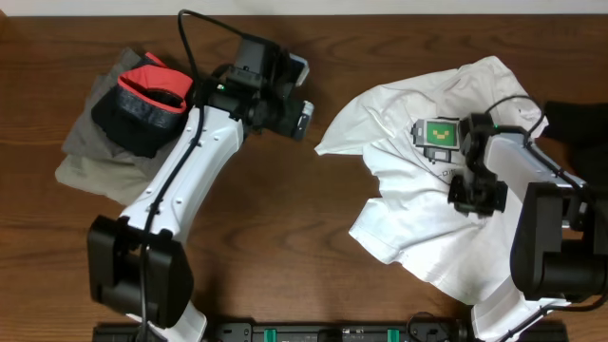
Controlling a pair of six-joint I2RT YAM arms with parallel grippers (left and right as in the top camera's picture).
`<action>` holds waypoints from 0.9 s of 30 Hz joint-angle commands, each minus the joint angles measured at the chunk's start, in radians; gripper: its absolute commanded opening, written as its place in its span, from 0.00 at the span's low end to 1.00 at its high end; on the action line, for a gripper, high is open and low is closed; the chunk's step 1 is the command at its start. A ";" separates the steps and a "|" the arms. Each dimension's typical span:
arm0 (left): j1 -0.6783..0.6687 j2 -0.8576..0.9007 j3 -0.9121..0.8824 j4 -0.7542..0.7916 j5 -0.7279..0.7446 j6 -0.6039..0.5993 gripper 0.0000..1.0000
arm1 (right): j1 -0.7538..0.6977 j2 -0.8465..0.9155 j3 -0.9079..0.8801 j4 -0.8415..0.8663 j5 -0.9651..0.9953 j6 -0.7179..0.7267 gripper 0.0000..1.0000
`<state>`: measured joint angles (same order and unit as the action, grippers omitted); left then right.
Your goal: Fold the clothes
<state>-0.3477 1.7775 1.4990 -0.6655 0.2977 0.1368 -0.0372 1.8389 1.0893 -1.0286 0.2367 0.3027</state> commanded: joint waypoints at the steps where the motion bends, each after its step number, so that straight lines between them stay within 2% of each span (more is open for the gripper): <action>1: 0.004 0.075 0.003 0.037 0.192 0.023 0.84 | -0.001 -0.055 0.091 -0.027 -0.028 -0.068 0.23; 4: 0.002 0.148 0.003 0.084 0.335 0.023 0.84 | -0.001 -0.127 0.153 -0.058 -0.083 -0.078 0.32; 7: -0.006 0.211 0.003 0.112 0.394 0.023 0.84 | -0.001 -0.194 0.187 -0.060 -0.156 -0.103 0.39; 9: -0.021 0.251 0.003 0.123 0.394 0.029 0.84 | -0.001 -0.231 0.194 -0.053 -0.181 -0.102 0.42; 12: -0.054 0.298 0.003 0.130 0.378 0.108 0.84 | -0.001 -0.269 0.194 -0.032 -0.189 -0.102 0.44; 15: -0.096 0.323 0.003 0.142 0.262 0.134 0.83 | -0.001 -0.275 0.194 -0.019 -0.193 -0.102 0.45; 17: -0.124 0.332 0.003 0.154 0.174 0.144 0.74 | -0.001 -0.274 0.193 -0.018 -0.206 -0.102 0.45; 21: -0.157 0.338 0.003 0.184 0.050 0.163 0.49 | -0.001 -0.274 0.193 -0.004 -0.220 -0.099 0.45; 25: -0.152 0.340 0.003 0.206 -0.060 0.162 0.10 | -0.001 -0.274 0.192 0.010 -0.219 -0.098 0.46; 27: -0.136 0.340 0.003 0.204 -0.117 0.156 0.06 | -0.001 -0.274 0.192 0.019 -0.220 -0.097 0.46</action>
<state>-0.5114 2.1010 1.4990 -0.4625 0.3157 0.2863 -0.0372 1.5681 1.2743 -1.0172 0.0257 0.2153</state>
